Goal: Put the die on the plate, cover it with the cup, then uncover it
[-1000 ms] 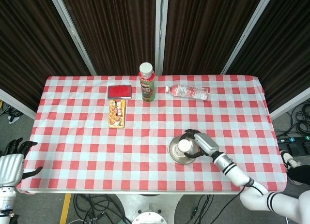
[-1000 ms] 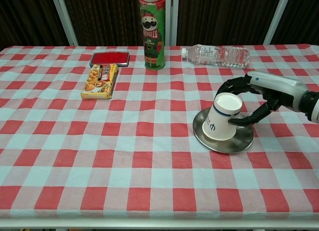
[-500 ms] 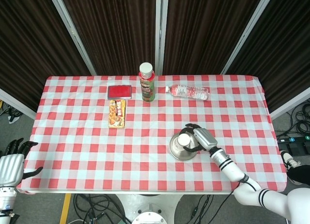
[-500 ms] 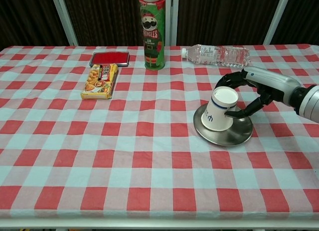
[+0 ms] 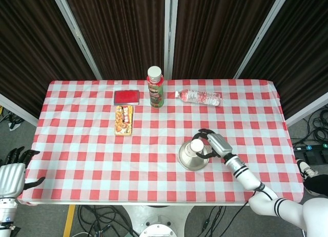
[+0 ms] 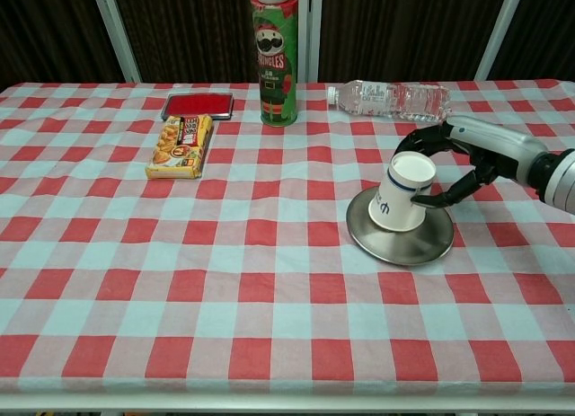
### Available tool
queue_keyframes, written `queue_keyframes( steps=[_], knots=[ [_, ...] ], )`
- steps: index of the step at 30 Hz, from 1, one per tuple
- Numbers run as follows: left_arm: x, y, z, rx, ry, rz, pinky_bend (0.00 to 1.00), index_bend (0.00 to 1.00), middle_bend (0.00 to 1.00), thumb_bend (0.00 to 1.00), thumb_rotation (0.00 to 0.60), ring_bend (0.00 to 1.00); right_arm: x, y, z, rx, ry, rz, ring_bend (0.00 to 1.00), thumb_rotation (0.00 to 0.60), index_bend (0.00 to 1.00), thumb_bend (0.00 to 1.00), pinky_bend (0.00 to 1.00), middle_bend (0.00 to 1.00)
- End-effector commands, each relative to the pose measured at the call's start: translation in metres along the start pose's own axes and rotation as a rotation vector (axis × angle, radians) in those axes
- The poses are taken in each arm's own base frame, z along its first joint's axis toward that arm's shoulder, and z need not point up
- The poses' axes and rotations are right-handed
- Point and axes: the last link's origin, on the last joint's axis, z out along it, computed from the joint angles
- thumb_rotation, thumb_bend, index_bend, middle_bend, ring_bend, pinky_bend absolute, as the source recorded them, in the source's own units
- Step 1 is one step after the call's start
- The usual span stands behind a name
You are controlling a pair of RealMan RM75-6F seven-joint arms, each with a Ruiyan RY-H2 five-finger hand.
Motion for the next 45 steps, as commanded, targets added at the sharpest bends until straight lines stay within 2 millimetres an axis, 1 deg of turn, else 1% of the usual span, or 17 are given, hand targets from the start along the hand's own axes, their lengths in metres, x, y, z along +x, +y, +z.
queue_keyframes(
  steps=[1,4,6,11,13,17,19,21,26,28,30,34,36,38,42,45],
  knots=[
    [0.000,0.000,0.000,0.001,-0.001,0.001,0.09,0.25,0.23,0.00,0.600,0.10,-0.006,-0.006,-0.007,0.039,-0.046,0.001,0.13,0.600,0.53,0.22,0.13,0.35],
    [0.000,0.001,0.001,-0.002,0.001,0.003,0.09,0.25,0.23,0.00,0.600,0.10,-0.011,-0.009,-0.015,0.069,-0.095,-0.008,0.13,0.600,0.52,0.22,0.13,0.36],
    [0.001,0.001,0.001,-0.003,0.001,0.004,0.09,0.25,0.23,0.00,0.600,0.10,-0.010,-0.008,-0.016,0.070,-0.094,-0.011,0.13,0.600,0.52,0.22,0.13,0.36],
    [0.001,0.001,0.001,-0.001,0.001,0.004,0.09,0.25,0.23,0.00,0.600,0.10,0.000,0.005,-0.002,-0.001,-0.017,0.006,0.13,0.600,0.51,0.23,0.13,0.35],
    [0.001,0.001,0.000,0.002,0.000,0.003,0.09,0.25,0.23,0.00,0.600,0.10,0.000,0.004,0.000,-0.003,-0.008,0.026,0.13,0.600,0.49,0.23,0.13,0.35],
    [0.000,0.000,0.000,0.005,-0.004,0.005,0.09,0.25,0.23,0.00,0.600,0.10,-0.008,-0.002,-0.009,0.050,-0.058,0.035,0.13,0.600,0.49,0.23,0.13,0.35],
    [0.000,0.001,0.001,0.002,-0.004,0.004,0.09,0.25,0.23,0.00,0.600,0.10,-0.012,-0.003,-0.014,0.062,-0.092,0.029,0.13,0.600,0.49,0.23,0.13,0.35],
    [0.000,0.002,0.001,-0.002,-0.003,0.005,0.09,0.25,0.23,0.00,0.600,0.10,-0.012,-0.002,-0.015,0.062,-0.099,0.030,0.13,0.600,0.49,0.24,0.13,0.35],
    [0.000,0.001,0.001,0.001,0.000,0.003,0.09,0.25,0.23,0.00,0.600,0.10,-0.001,0.006,-0.002,0.017,-0.023,0.017,0.13,0.600,0.48,0.24,0.13,0.35],
    [0.000,0.000,0.000,0.003,-0.002,0.002,0.09,0.25,0.23,0.00,0.600,0.10,0.000,0.008,0.002,0.007,-0.011,0.015,0.13,0.600,0.48,0.24,0.13,0.35],
    [0.000,0.000,0.000,0.006,-0.005,0.002,0.09,0.25,0.23,0.00,0.600,0.10,-0.002,0.005,0.000,0.019,-0.023,0.014,0.13,0.600,0.48,0.24,0.13,0.35],
    [-0.001,0.000,0.000,0.006,-0.007,0.001,0.09,0.25,0.23,0.00,0.600,0.10,-0.012,-0.005,-0.012,0.078,-0.098,0.005,0.13,0.600,0.48,0.24,0.13,0.35],
    [-0.001,0.000,0.000,0.003,-0.005,0.002,0.09,0.25,0.23,0.00,0.600,0.10,-0.013,-0.006,-0.015,0.092,-0.115,-0.008,0.13,0.600,0.48,0.24,0.13,0.36],
    [0.000,0.001,0.001,0.001,-0.004,0.003,0.09,0.25,0.23,0.00,0.600,0.10,-0.009,-0.002,-0.012,0.074,-0.095,-0.023,0.13,0.600,0.48,0.24,0.13,0.36],
    [0.000,0.001,0.000,0.001,-0.002,0.001,0.09,0.25,0.23,0.00,0.600,0.10,0.000,0.005,0.000,0.016,-0.032,-0.004,0.13,0.600,0.48,0.24,0.13,0.35],
    [-0.001,-0.001,-0.001,0.008,-0.005,0.000,0.09,0.25,0.23,0.00,0.600,0.10,-0.002,0.002,0.001,0.031,-0.038,0.002,0.13,0.600,0.48,0.24,0.13,0.35]
  ],
)
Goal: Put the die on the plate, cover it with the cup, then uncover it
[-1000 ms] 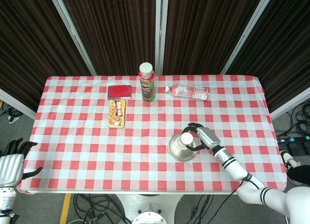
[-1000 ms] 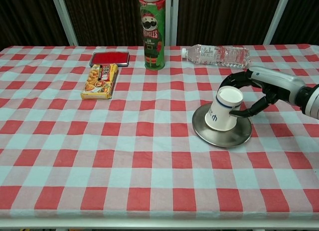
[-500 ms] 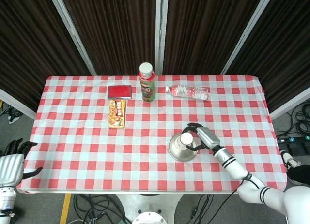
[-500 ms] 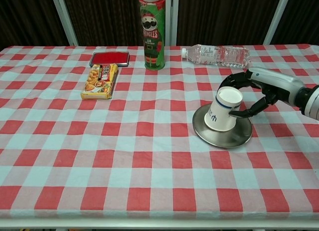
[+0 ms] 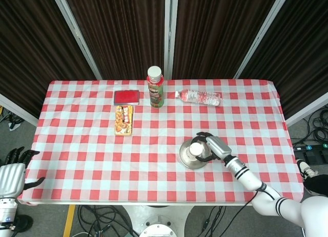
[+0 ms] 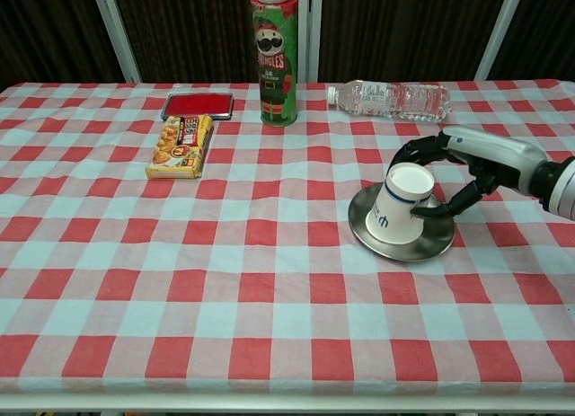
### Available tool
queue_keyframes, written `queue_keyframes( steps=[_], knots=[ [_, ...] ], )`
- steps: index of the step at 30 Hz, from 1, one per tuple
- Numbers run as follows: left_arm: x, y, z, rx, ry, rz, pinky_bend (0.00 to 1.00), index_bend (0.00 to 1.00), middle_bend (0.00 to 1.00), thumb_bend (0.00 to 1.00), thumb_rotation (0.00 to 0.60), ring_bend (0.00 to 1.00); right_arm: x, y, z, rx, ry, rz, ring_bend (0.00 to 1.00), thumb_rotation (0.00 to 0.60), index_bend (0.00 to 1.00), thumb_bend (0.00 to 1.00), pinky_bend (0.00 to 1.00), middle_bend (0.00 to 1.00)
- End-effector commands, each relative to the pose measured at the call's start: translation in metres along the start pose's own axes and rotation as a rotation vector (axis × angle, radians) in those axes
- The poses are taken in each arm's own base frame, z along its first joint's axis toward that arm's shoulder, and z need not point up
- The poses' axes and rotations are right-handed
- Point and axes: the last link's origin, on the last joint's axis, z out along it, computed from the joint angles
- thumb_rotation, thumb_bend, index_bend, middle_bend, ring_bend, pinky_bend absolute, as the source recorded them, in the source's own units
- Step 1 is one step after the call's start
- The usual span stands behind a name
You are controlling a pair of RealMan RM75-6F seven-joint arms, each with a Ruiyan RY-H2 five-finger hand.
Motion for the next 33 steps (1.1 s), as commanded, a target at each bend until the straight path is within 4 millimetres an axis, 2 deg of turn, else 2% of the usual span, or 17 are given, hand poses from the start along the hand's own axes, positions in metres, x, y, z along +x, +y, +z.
queue_keyframes(
  steps=[1,6,13,15,21,27,33],
  knots=[
    [-0.001,-0.001,-0.001,0.005,-0.004,-0.001,0.09,0.25,0.23,0.00,0.600,0.10,-0.005,-0.006,0.000,0.024,-0.022,0.001,0.13,0.600,0.48,0.24,0.13,0.35],
    [-0.001,0.000,-0.001,0.002,-0.003,0.000,0.09,0.25,0.23,0.00,0.600,0.10,-0.013,-0.014,-0.011,0.081,-0.079,-0.014,0.13,0.600,0.48,0.25,0.12,0.36],
    [-0.001,0.000,0.000,0.000,-0.003,0.000,0.09,0.25,0.23,0.00,0.600,0.10,0.002,0.000,0.005,-0.008,0.001,-0.028,0.13,0.600,0.48,0.24,0.12,0.36],
    [-0.001,-0.001,-0.001,0.003,-0.005,-0.001,0.09,0.25,0.23,0.00,0.600,0.10,0.001,0.000,0.006,-0.008,0.000,-0.027,0.13,0.600,0.48,0.24,0.12,0.35],
    [-0.002,-0.001,-0.001,0.005,-0.007,-0.002,0.09,0.25,0.23,0.00,0.600,0.10,-0.009,-0.007,-0.009,0.058,-0.051,-0.018,0.13,0.600,0.47,0.25,0.12,0.36],
    [-0.001,-0.001,0.000,-0.001,0.001,-0.003,0.09,0.25,0.23,0.00,0.600,0.10,0.006,0.000,-0.002,0.024,0.041,0.003,0.13,0.600,0.48,0.25,0.12,0.36],
    [-0.002,-0.001,0.000,-0.003,-0.003,-0.007,0.09,0.25,0.23,0.00,0.600,0.10,0.036,0.005,-0.006,0.014,0.158,0.039,0.13,0.600,0.47,0.24,0.12,0.36]
  ],
)
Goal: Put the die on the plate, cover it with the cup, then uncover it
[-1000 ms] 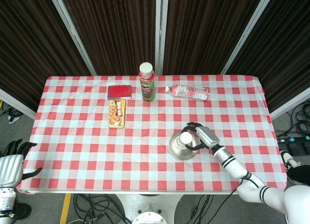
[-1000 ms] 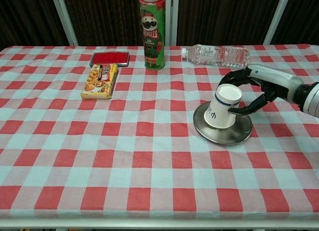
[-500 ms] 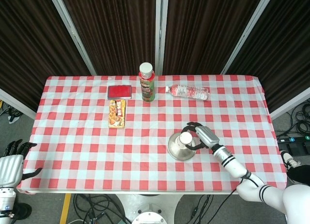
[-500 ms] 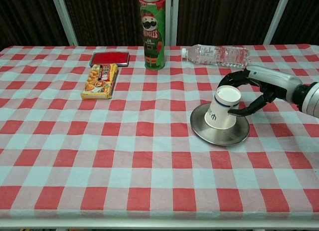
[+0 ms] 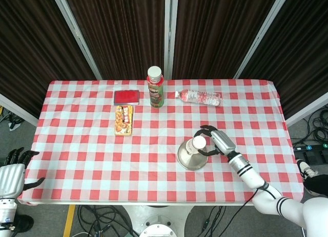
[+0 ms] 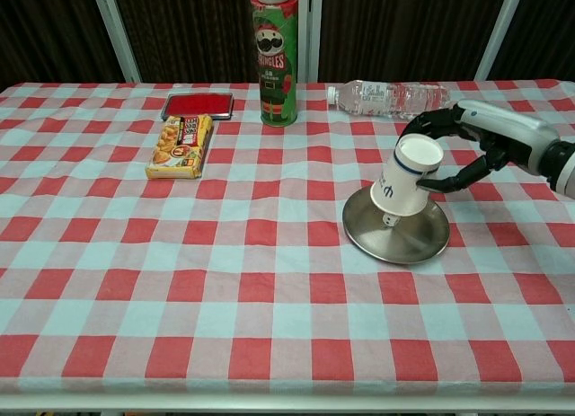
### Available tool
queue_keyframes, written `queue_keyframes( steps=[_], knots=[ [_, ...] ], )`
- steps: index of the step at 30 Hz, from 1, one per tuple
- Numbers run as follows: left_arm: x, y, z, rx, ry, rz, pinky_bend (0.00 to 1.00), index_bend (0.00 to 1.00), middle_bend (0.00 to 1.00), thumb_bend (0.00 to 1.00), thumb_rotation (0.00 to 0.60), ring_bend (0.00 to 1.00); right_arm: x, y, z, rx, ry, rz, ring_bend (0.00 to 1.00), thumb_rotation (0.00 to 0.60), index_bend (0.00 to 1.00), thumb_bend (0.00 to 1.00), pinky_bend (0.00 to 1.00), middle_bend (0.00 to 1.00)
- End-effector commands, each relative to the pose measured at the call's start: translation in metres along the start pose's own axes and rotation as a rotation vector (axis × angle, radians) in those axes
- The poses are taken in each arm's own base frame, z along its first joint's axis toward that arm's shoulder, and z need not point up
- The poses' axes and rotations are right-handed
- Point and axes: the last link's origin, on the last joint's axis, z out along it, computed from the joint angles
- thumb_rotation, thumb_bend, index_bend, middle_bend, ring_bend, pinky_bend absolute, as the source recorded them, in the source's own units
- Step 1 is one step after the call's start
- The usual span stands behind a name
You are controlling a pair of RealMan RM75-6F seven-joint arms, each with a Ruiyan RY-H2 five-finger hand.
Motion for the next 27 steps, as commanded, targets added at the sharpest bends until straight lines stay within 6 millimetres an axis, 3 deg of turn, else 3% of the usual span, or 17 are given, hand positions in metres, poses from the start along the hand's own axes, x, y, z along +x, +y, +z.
queue_keyframes(
  steps=[1,4,10,14,17,21,27],
  knots=[
    [0.000,0.001,0.001,-0.005,0.002,-0.001,0.09,0.25,0.23,0.00,0.600,0.10,0.019,0.008,-0.001,-0.030,0.066,0.003,0.13,0.600,0.47,0.24,0.12,0.36],
    [0.001,0.002,0.001,-0.010,0.007,-0.001,0.09,0.25,0.23,0.00,0.600,0.10,0.030,0.020,0.003,-0.098,0.094,-0.010,0.12,0.600,0.43,0.24,0.12,0.34],
    [0.000,0.001,0.000,-0.005,0.005,-0.001,0.09,0.25,0.23,0.00,0.600,0.10,0.028,0.039,0.008,-0.214,0.044,-0.060,0.03,0.600,0.19,0.24,0.07,0.24],
    [0.001,0.001,-0.002,-0.004,0.007,0.000,0.09,0.25,0.23,0.00,0.600,0.10,0.025,0.041,0.007,-0.231,0.030,-0.069,0.00,0.600,0.02,0.24,0.04,0.17],
    [0.002,0.000,-0.002,-0.004,0.009,0.001,0.09,0.25,0.23,0.00,0.600,0.10,0.031,0.034,-0.003,-0.186,0.069,-0.069,0.00,0.600,0.00,0.24,0.03,0.14],
    [0.002,0.000,-0.002,-0.007,0.011,-0.002,0.09,0.25,0.23,0.00,0.600,0.10,0.053,0.029,-0.035,-0.130,0.161,-0.146,0.00,0.600,0.00,0.24,0.03,0.14],
    [0.000,0.003,0.001,-0.018,0.013,-0.005,0.09,0.25,0.23,0.00,0.600,0.10,0.082,0.024,-0.124,-0.180,0.297,-0.391,0.00,0.600,0.02,0.24,0.03,0.18]
  ],
)
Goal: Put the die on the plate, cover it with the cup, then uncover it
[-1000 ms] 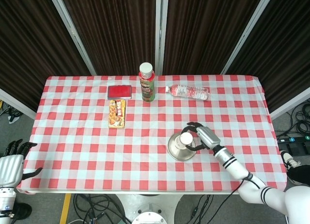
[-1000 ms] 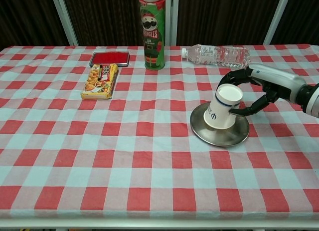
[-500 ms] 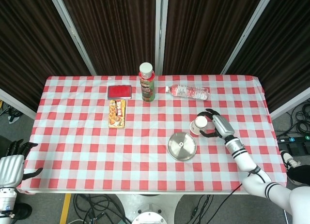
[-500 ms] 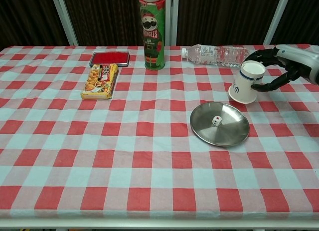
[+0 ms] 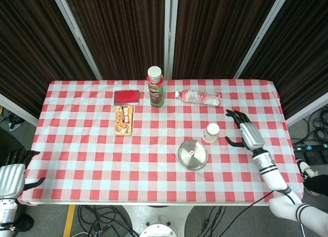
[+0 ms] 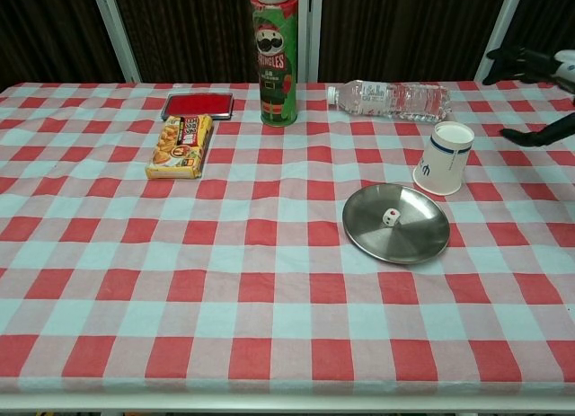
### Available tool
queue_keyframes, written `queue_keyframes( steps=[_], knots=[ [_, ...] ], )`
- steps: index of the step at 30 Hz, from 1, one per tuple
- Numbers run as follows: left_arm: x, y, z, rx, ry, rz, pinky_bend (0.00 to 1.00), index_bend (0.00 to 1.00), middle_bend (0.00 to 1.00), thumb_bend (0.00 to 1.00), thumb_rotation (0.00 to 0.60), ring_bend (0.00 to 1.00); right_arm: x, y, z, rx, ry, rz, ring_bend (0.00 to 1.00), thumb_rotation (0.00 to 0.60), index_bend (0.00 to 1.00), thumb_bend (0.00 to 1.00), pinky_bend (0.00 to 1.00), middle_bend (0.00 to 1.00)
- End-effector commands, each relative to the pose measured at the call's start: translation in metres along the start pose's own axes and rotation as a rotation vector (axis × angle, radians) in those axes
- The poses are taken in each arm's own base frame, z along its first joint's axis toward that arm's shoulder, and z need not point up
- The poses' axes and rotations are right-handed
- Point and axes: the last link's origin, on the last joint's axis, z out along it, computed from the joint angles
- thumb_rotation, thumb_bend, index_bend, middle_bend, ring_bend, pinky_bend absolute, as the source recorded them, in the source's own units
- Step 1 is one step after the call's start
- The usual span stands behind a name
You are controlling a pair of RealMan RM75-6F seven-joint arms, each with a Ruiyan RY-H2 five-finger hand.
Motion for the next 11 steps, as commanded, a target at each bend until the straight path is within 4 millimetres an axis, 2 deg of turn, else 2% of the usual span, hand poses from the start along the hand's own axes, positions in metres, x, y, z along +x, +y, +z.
queue_keyframes(
  steps=[1,4,7,11],
  knots=[
    [-0.001,0.002,0.001,-0.008,-0.001,-0.004,0.09,0.25,0.23,0.00,0.600,0.10,0.040,0.011,-0.082,-0.066,0.110,-0.183,0.00,0.600,0.03,0.24,0.03,0.19],
    [-0.003,0.005,0.004,-0.020,0.002,0.004,0.09,0.25,0.23,0.00,0.600,0.10,0.056,0.008,-0.127,-0.118,0.165,-0.196,0.00,0.600,0.06,0.24,0.03,0.20],
    [-0.001,0.008,0.007,-0.028,0.025,0.009,0.09,0.25,0.23,0.00,0.600,0.10,0.063,0.005,-0.163,-0.165,0.184,-0.215,0.00,0.600,0.06,0.24,0.03,0.20],
    [0.000,0.015,0.009,-0.050,0.058,0.010,0.09,0.25,0.23,0.00,0.600,0.10,0.062,-0.001,-0.194,-0.194,0.181,-0.221,0.00,0.600,0.06,0.25,0.03,0.20]
  ],
)
